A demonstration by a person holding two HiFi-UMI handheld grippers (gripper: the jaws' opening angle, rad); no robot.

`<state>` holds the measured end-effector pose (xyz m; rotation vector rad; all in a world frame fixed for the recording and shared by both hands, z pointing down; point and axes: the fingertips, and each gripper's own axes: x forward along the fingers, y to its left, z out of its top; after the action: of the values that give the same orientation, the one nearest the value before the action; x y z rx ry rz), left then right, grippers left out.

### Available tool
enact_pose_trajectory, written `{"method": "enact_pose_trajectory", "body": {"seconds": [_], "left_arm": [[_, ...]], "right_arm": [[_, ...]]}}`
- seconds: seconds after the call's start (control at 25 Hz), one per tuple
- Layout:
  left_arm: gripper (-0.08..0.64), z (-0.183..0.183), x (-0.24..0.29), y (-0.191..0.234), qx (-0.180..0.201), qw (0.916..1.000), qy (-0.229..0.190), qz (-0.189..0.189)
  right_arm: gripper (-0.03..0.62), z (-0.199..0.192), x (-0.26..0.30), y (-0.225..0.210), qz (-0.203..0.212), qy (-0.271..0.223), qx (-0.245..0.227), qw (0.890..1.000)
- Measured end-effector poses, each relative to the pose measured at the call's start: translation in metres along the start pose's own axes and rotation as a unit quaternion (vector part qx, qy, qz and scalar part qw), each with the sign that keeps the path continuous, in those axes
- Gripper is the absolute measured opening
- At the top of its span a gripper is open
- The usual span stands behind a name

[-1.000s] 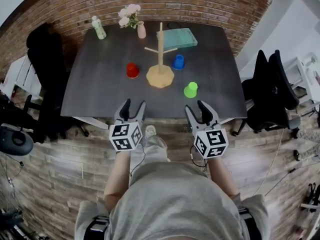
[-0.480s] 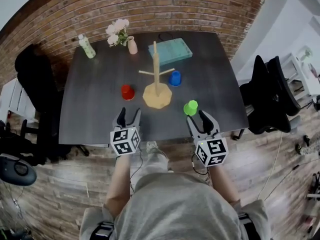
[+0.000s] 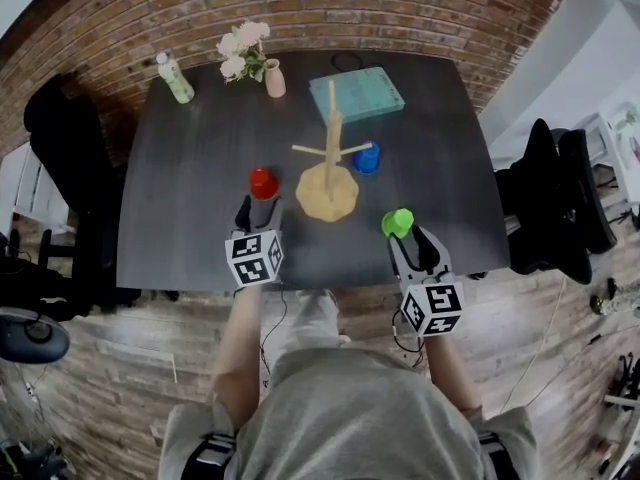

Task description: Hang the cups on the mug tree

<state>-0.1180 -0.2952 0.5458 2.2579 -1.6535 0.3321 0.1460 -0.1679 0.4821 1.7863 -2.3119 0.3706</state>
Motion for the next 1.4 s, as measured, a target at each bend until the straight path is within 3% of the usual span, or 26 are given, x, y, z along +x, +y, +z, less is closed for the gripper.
{"method": "enact_pose_trajectory", "body": {"seconds": [0.72, 1.4], "left_arm": [[0.261, -0.022, 0.071, 0.041, 0.001, 0.9988, 0.046, 0.016], [0.227, -0.03, 0.087, 0.043, 0.017, 0.9973, 0.063, 0.033]], "right_arm": [[0.186, -0.013, 0.048, 0.004, 0.002, 0.02, 0.008, 1.0], [0.184, -0.019, 0.043, 0.0, -0.011, 0.025, 0.014, 1.0]]}}
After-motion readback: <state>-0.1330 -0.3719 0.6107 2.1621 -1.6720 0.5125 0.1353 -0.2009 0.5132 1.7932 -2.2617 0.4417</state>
